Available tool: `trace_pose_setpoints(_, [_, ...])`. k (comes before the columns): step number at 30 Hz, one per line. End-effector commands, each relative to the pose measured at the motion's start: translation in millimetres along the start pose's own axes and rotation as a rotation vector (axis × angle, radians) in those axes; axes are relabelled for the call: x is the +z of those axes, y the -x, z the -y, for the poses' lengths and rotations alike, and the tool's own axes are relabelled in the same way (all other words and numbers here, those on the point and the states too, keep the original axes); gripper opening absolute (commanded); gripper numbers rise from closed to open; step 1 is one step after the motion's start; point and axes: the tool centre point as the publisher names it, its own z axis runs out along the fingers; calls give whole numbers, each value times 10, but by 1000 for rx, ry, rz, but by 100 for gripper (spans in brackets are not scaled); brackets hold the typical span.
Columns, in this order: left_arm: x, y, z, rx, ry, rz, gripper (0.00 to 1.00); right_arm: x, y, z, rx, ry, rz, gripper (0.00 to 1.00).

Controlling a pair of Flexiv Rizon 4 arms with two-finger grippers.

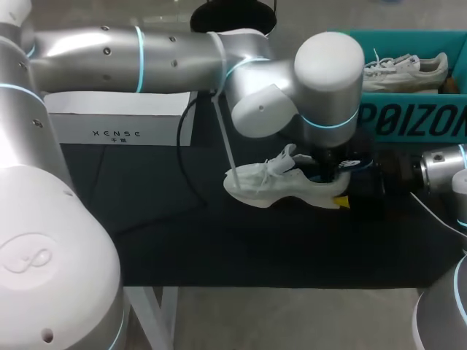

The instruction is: Take the shoe out of the shoebox, open the shoe tongue, remove and reinsert the insole, then place the shoe into the shoebox

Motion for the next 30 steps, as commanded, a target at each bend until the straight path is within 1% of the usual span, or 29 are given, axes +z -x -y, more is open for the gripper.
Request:
trace_pose_setpoints(1, [-30, -78, 36, -4, -8, 32, 57, 18, 4, 14, 0, -4, 2, 0])
trace_pose_setpoints(4, [-26, -87, 56, -14, -21, 35, 59, 18, 4, 14, 0, -4, 2, 0])
trace_pose_setpoints(8, [-16, -90, 65, -27, -23, 48, 56, 18, 4, 14, 0, -4, 2, 0])
trace_pose_setpoints(12, [-6, -61, 40, -45, -22, 61, 47, 18, 4, 14, 0, -4, 2, 0])
trace_pose_setpoints(16, [-23, -18, -1, -59, -16, 70, 34, 18, 4, 14, 0, -4, 2, 0])
trace_pose_setpoints(20, [-2, 10, -28, -68, -2, 69, 31, 18, 4, 14, 0, -4, 2, 0])
trace_pose_setpoints(26, [-1, 38, -19, -76, 1, 76, 19, 18, 4, 14, 0, -4, 2, 0])
trace_pose_setpoints(30, [8, 46, 8, -80, -1, 80, 16, 18, 4, 14, 0, -4, 2, 0])
